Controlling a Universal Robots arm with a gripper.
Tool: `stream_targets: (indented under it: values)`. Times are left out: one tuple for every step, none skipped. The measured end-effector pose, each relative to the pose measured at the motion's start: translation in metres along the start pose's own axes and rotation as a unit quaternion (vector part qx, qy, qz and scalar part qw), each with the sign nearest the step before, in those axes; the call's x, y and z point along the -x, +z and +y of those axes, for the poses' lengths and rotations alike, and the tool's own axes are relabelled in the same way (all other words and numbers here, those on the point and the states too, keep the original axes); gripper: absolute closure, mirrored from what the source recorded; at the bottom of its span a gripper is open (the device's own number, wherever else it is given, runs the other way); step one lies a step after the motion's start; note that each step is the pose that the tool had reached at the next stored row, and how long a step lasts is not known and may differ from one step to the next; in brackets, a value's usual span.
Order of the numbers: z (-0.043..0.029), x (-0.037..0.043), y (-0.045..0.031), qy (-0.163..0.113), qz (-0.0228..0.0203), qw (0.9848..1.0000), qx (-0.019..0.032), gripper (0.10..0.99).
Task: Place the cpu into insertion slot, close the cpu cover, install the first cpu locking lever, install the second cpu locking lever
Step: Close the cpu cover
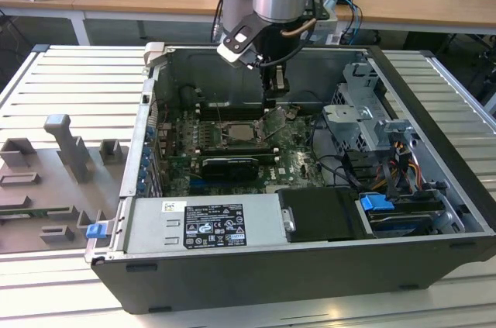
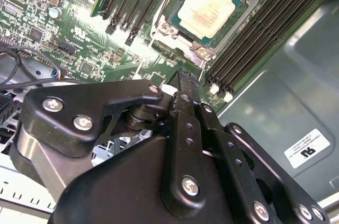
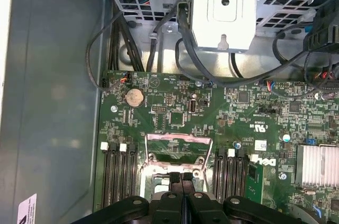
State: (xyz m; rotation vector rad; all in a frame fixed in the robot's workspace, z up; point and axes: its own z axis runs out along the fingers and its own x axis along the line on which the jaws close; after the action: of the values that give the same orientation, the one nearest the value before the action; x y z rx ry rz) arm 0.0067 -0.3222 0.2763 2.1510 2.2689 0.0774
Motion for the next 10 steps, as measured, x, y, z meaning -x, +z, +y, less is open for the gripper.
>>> stream_targets:
  values:
    - [0.0004,0.0,0.0,0.0,0.0,1.0,0.0,0.98]
    - [0.0008,0.0,0.0,0.0,0.0,1.0,0.0,0.98]
    - [0.0012,0.0001,0.0001,0.0,0.0,1.0,0.0,0.98]
    - [0.0016,0.0001,0.0001,0.0,0.0,1.0,0.0,0.98]
    - [0.002,0.0001,0.0001,0.0,0.0,1.0,0.0,0.98]
    - [0.0029,0.0002,0.0001,0.0,0.0,1.0,0.0,0.98]
    - [0.0035,0.0002,0.0002,0.0,0.0,1.0,0.0,0.98]
    - [0.0039,0.0002,0.0002,0.0,0.0,1.0,0.0,0.98]
    - [0.0045,0.0002,0.0002,0.0,0.0,1.0,0.0,0.98]
    - [0.0051,0.0003,0.0003,0.0,0.0,1.0,0.0,0.98]
